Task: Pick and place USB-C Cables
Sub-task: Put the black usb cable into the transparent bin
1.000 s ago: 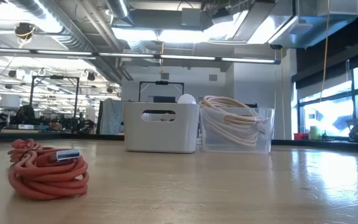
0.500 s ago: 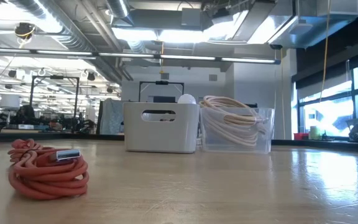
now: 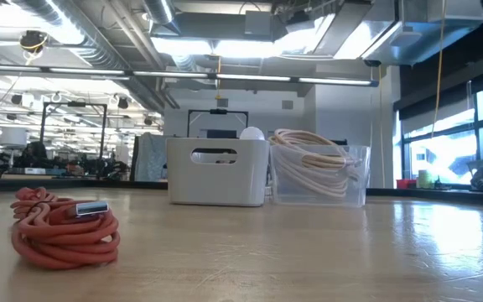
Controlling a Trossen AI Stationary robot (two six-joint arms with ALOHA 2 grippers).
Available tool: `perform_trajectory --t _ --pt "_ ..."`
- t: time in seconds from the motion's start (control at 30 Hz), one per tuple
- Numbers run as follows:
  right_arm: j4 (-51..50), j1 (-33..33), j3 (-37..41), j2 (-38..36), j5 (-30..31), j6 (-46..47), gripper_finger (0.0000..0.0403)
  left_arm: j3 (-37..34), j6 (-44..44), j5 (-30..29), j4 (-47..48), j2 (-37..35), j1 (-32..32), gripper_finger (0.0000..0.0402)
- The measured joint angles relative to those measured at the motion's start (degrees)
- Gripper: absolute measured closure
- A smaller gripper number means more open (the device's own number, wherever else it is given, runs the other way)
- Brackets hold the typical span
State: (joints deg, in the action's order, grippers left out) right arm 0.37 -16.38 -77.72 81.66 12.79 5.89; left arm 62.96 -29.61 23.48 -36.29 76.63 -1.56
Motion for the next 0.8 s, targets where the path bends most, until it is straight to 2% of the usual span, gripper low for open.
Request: perform_trajectory --t 0.3,0.43,0.63,0.8 --pt "0.08 0.52 -0.85 1.14 -0.87 4.37 0.0251 -0.02 0.14 1.76 0.10 -0.06 -0.99 0.0386" --pt "-0.38 0.52 -0.85 1.03 -0.80 1.83 0.0251 -0.02 -1.14 2.76 0.33 -0.05 -1.56 0.0386" --pt "-9.98 1.04 -0.85 -3.25 -0.56 1.42 0.0251 -0.12 -2.24 4.99 1.15 -0.59 -1.75 0.0386" --pt "-12.16 1.07 -0.89 -6.21 -0.75 4.09 0.0251 -0.13 -1.34 5.57 3.55 -1.62 -2.39 0.0386"
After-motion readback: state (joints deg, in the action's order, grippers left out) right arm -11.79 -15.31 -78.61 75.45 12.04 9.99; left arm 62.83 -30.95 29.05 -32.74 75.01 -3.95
